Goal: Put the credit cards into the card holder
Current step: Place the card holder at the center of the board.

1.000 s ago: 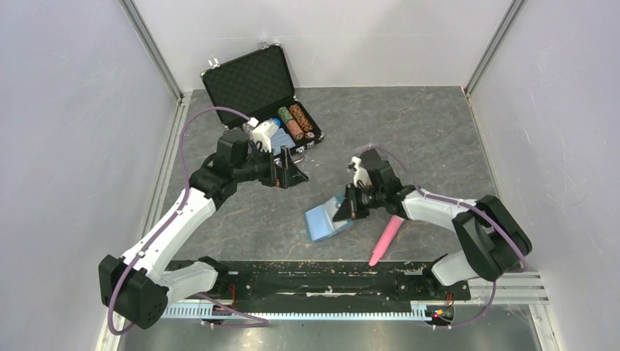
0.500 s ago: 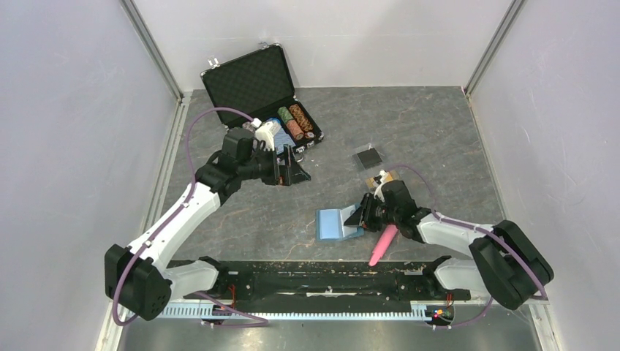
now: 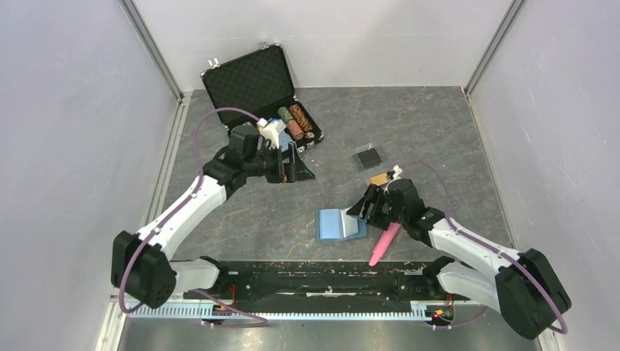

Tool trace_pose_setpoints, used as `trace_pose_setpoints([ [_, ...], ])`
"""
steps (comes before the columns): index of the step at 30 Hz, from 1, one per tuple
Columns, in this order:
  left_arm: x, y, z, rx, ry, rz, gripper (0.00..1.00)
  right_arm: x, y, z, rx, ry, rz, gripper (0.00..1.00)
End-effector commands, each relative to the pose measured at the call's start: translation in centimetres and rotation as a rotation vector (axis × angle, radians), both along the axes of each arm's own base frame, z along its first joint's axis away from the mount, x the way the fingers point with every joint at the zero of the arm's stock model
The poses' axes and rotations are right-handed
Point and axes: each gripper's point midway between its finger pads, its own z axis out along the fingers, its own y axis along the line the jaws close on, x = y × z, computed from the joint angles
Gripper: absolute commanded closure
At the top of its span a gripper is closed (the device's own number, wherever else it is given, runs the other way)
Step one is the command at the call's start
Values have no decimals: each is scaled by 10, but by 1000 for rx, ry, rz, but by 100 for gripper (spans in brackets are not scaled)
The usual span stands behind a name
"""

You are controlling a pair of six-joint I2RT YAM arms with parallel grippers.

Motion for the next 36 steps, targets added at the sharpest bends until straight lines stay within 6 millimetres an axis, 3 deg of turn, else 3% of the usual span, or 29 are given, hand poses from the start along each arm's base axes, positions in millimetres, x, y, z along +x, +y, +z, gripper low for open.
trace_pose_setpoints([
  [1,-24,-23,-6,-58,171,-163,0,26,-10,43,-59,-106,-78,26],
  [7,-50,-49,-33,-37,258,-280,5,39,-30,60,-133,-147,-97,16],
  [16,-71,-81,-69,38,369,-341,14,63,-78,38,-175,-89,-155,18],
  [19,-74,-90,-67,37,352,-368,14,74,-88,35,-166,-86,-177,22],
  [21,-79,-98,-53,-8,315,-424,14,84,-93,39,-150,-96,-194,25],
  [25,-82,-100,-40,-42,263,-463,14,102,-92,40,-97,-82,-198,31],
  [31,-86,-100,-41,-55,265,-479,14,127,-91,38,-104,-82,-198,34],
  [36,-86,-100,-43,-55,266,-489,14,133,-100,26,-158,-62,-226,39],
])
